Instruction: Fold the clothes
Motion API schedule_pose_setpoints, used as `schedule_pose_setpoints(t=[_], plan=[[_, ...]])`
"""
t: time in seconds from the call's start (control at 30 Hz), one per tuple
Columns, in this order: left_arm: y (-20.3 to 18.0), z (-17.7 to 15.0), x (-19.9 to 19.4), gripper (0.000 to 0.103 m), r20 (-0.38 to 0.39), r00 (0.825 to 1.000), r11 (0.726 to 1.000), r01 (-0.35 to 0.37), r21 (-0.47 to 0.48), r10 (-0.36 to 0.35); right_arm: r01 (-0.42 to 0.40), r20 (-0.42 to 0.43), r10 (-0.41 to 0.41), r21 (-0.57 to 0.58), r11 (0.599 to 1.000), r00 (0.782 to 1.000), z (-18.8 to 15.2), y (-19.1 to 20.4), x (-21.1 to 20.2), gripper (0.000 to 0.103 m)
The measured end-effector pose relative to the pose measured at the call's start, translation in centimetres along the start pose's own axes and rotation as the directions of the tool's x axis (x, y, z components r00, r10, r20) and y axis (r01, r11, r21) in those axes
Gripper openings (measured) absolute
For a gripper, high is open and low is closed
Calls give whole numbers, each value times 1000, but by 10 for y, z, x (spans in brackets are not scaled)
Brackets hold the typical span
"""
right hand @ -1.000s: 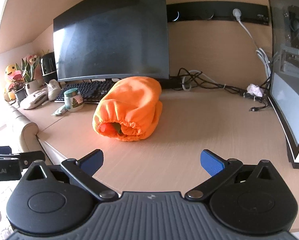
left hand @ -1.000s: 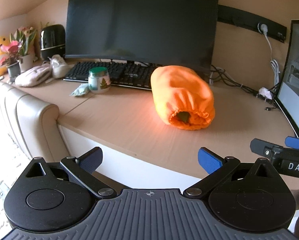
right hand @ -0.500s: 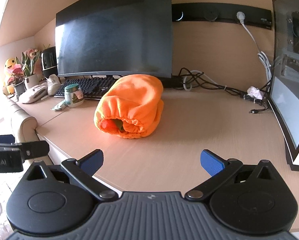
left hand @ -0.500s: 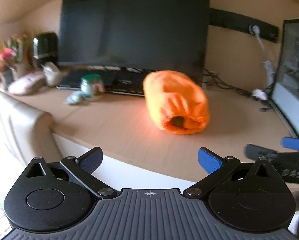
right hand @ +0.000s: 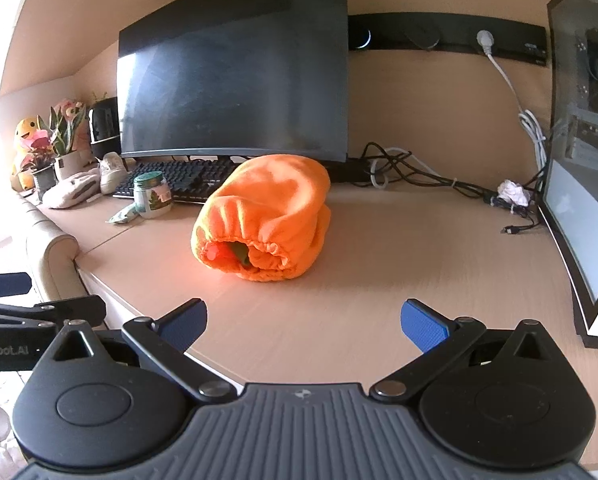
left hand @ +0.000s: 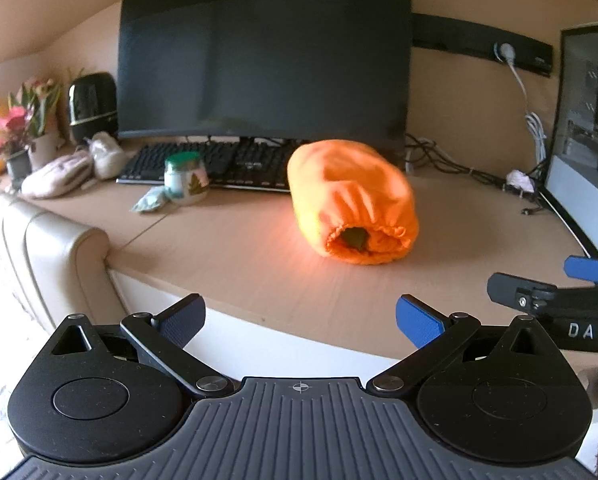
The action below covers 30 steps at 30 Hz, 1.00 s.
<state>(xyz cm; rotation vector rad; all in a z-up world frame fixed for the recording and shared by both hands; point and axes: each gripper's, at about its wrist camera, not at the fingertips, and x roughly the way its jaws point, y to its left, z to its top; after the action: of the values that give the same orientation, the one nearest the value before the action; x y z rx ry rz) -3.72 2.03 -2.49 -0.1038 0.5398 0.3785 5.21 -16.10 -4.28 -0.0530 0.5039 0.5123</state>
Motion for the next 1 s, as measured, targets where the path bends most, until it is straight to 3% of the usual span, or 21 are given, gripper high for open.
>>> schedule_pose_setpoints(t=[0.2, 0.37, 0.53, 1.0], plan=[[9, -1, 8, 103, -80, 995, 996, 45, -77, -52, -2, 6, 2, -12, 1000, 1000, 1, 1, 2, 103], [5, -3, 8, 103, -78, 994, 996, 69, -64, -74, -9, 4, 9, -2, 1000, 1000, 2, -1, 5, 103], [-5, -2, 12, 103, -93, 996, 1000, -13, -2, 13, -18, -4, 18, -3, 1000, 1000, 2, -1, 9, 103], [-13, -2, 21, 103, -107, 994, 1000, 3, -2, -3, -4, -30, 5, 26, 1000, 1000, -3, -14, 14, 103]])
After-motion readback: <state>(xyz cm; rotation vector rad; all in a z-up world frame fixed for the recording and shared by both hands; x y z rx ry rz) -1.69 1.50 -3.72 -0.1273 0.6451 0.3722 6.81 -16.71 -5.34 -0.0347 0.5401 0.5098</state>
